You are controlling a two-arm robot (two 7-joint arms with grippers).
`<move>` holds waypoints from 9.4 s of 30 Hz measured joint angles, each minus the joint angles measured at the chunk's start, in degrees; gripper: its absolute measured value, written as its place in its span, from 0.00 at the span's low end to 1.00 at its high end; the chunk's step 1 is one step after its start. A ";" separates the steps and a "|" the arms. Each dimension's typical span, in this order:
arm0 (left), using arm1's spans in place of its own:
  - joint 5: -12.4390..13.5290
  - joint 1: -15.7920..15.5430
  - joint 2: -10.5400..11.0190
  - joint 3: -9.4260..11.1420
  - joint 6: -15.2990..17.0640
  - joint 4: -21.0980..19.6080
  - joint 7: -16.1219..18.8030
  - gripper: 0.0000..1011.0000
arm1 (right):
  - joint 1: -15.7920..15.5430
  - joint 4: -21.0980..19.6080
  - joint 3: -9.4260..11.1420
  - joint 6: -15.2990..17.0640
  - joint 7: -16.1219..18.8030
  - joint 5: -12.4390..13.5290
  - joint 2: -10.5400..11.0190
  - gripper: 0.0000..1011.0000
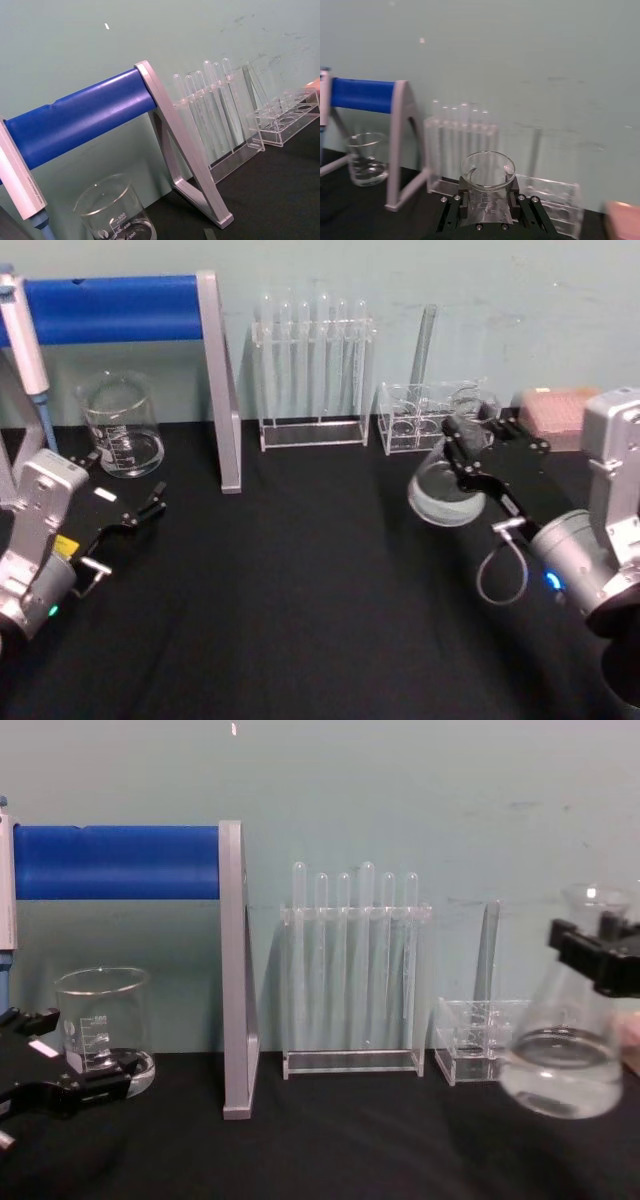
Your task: Grasp the erlenmeyer flask with one hand, shake it three times, then place it back.
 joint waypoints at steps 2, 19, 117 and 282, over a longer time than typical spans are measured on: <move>0.00 0.00 0.00 0.00 0.00 0.00 0.00 0.99 | 0.49 0.48 -0.53 -0.06 0.85 -0.08 -0.26 0.44; 0.00 0.00 0.00 0.00 0.00 0.00 0.00 0.99 | 9.33 8.08 -12.29 -0.40 11.19 -0.01 -3.88 0.44; 0.00 0.00 0.00 0.00 0.00 0.00 0.00 0.99 | -1.84 -0.18 3.78 1.15 -0.11 -1.00 -1.04 0.44; 0.00 0.00 0.00 0.00 0.00 0.00 0.00 0.99 | 14.34 20.72 -19.39 -6.23 28.17 14.97 8.91 0.44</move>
